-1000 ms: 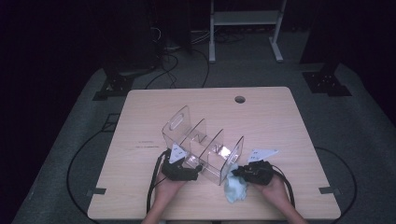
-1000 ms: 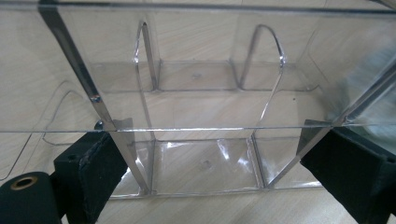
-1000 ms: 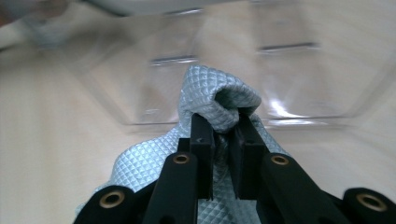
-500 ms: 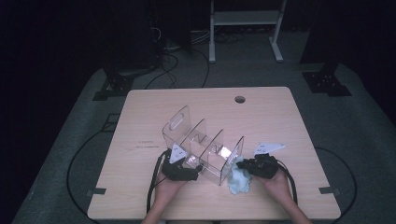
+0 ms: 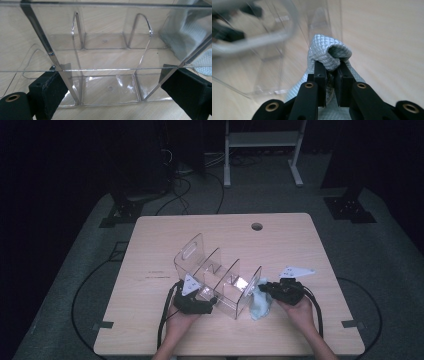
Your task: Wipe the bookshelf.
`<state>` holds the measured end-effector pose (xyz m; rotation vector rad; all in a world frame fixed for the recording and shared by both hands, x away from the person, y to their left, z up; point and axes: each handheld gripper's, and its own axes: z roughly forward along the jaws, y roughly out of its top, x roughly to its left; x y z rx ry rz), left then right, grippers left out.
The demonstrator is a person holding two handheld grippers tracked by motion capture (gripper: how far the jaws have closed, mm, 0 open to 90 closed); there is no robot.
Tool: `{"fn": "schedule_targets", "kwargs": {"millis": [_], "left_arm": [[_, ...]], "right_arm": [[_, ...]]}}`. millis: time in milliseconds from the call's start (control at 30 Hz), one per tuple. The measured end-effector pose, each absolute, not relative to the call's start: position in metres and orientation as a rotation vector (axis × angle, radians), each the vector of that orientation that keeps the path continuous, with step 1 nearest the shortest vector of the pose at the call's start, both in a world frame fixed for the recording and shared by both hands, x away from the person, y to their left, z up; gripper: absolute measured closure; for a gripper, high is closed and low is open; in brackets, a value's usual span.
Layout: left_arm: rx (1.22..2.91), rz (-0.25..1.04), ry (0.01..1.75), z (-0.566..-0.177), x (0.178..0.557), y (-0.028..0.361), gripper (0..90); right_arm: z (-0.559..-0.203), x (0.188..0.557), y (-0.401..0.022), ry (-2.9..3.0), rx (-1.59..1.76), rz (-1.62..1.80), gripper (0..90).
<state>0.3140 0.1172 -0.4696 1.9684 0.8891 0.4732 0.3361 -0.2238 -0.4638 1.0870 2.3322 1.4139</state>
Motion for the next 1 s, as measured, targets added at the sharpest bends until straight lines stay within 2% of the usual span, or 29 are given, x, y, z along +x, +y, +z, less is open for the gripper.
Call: {"fn": "schedule_targets", "kwargs": {"millis": [67, 167, 400, 667, 867, 1000], "left_arm": [[1.97, 0.473, 0.89, -0.47, 0.314, 0.117, 8.1], [1.969, 0.475, 0.891, -0.47, 0.314, 0.117, 8.1], [1.968, 0.481, 0.893, -0.469, 0.314, 0.117, 8.0], [1.967, 0.481, 0.892, -0.469, 0.314, 0.117, 8.0], [1.967, 0.484, 0.891, -0.469, 0.314, 0.116, 8.0], [1.97, 0.479, 0.891, -0.469, 0.314, 0.117, 8.0]], "right_arm": [[-0.439, 0.328, -0.221, 2.263, 0.999, 1.448, 80.7], [-0.433, 0.329, -0.222, 2.227, 0.992, 1.474, 80.7], [-0.474, 0.341, -0.223, 2.327, 1.122, 1.4, 80.7], [-0.435, 0.332, -0.224, 2.223, 0.984, 1.496, 80.5], [-0.478, 0.34, -0.224, 2.338, 1.08, 1.409, 80.3], [-0.464, 0.34, -0.224, 2.3, 1.05, 1.421, 80.5]]}}
